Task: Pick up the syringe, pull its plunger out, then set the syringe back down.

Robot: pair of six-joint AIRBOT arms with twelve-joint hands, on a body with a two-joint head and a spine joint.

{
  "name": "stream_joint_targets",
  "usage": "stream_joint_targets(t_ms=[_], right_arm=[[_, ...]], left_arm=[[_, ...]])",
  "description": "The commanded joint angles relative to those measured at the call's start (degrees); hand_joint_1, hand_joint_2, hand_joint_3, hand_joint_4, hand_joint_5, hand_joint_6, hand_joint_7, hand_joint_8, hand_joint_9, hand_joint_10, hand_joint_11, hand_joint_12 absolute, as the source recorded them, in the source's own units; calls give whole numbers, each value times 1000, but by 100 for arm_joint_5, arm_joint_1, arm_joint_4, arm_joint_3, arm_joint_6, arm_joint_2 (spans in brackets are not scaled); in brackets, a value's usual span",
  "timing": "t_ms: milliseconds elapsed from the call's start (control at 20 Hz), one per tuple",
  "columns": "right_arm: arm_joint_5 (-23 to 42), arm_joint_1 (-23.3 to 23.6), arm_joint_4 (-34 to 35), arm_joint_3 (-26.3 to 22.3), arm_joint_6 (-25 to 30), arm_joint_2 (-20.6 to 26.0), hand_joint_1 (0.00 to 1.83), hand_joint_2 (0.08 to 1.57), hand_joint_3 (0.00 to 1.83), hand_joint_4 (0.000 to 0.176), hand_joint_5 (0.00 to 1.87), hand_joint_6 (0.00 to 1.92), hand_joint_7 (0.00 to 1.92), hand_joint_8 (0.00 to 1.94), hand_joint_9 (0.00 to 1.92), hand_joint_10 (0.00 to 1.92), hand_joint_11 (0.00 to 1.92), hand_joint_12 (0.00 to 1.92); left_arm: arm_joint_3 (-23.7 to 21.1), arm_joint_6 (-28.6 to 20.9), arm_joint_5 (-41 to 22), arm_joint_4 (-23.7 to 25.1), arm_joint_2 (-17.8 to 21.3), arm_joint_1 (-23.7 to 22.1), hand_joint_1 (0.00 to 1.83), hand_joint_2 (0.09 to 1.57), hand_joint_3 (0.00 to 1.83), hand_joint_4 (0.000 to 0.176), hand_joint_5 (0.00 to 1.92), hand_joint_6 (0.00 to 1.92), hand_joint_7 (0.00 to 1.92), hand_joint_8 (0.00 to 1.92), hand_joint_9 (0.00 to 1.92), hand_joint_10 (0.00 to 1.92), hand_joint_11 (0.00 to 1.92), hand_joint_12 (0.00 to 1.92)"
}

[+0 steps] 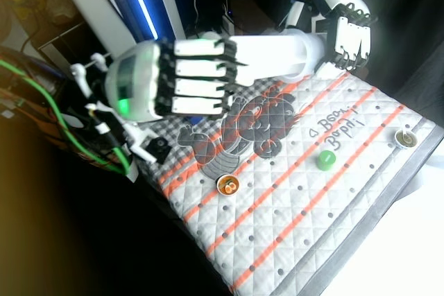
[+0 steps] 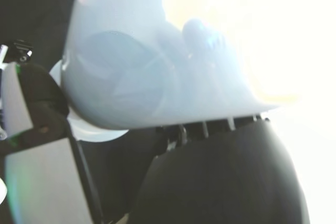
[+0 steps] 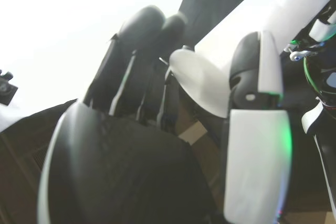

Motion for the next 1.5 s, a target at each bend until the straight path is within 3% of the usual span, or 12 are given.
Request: stream_joint_targets(t_ms=[0,250,350,400,450,500,550,750,800,1000,1250,1450], right_arm=[[981,36,82,-4,-38,83,1468,1240,1,0,722,1333,600,1507,640,1356,610,1753],[984,-18,110,11,-77,68,1473,1208,0,0,784,1248,675,1383,680,1356,696,1698],[984,-19,129,17,-74,49,1072,1081,0,0,493,717,227,441,206,800,71,1419],[984,-19,129,18,-71,42,1072,1081,0,0,493,717,227,441,206,800,71,1419],[982,-19,129,17,-71,28,712,1029,0,56,71,258,20,33,12,177,2,929],[982,-19,129,17,-66,18,424,1083,10,44,13,51,3,6,2,35,0,185],[983,-19,129,18,-57,12,423,1065,0,34,2,9,0,0,0,6,0,36],[996,-53,164,17,-39,4,203,960,0,47,0,0,0,0,0,0,0,0],[1024,-84,209,15,-30,5,233,975,0,40,0,0,0,0,0,0,7,3],[1082,-205,394,8,-23,29,384,934,0,34,0,0,0,0,0,0,1,0],[1201,-263,522,18,-24,35,564,964,0,16,1,0,0,0,0,0,0,0],[1208,-264,523,27,-24,34,651,960,0,15,12,5,13,5,0,0,5,2]], left_arm=[[86,-6,802,-281,115,-12,1359,1183,1,0,808,1054,867,1248,759,1495,611,1724],[89,-5,831,-247,77,-71,1236,1167,0,0,867,996,916,1319,769,1315,537,1828],[89,-5,854,-240,68,-82,1351,1190,0,0,805,1050,885,1274,711,1509,531,1776],[90,-5,858,-240,63,-86,1351,1190,0,0,805,1050,885,1274,711,1509,531,1776],[96,-5,862,-240,52,-93,1258,1167,0,0,846,1045,935,1251,746,1314,502,1772],[101,-5,867,-240,41,-104,1234,1161,0,0,856,1046,947,1235,789,1221,551,1744],[104,-5,867,-240,34,-111,1229,1158,0,0,873,1024,943,1240,790,1196,540,1752],[87,-4,863,-196,28,-114,1216,1164,2,0,850,1083,935,1222,783,1140,546,1722],[81,-4,812,-175,33,-115,1332,1167,1,0,831,1073,928,1189,760,1370,563,1701],[113,5,227,19,32,-200,1362,1169,0,0,800,1126,931,1144,775,1419,581,1684],[174,1743,-646,-493,-379,-317,1370,1160,0,0,809,1048,904,1115,848,1438,705,1639],[574,1772,-1146,-821,-742,-209,1383,1136,0,0,878,795,943,1102,943,1421,883,1549]])
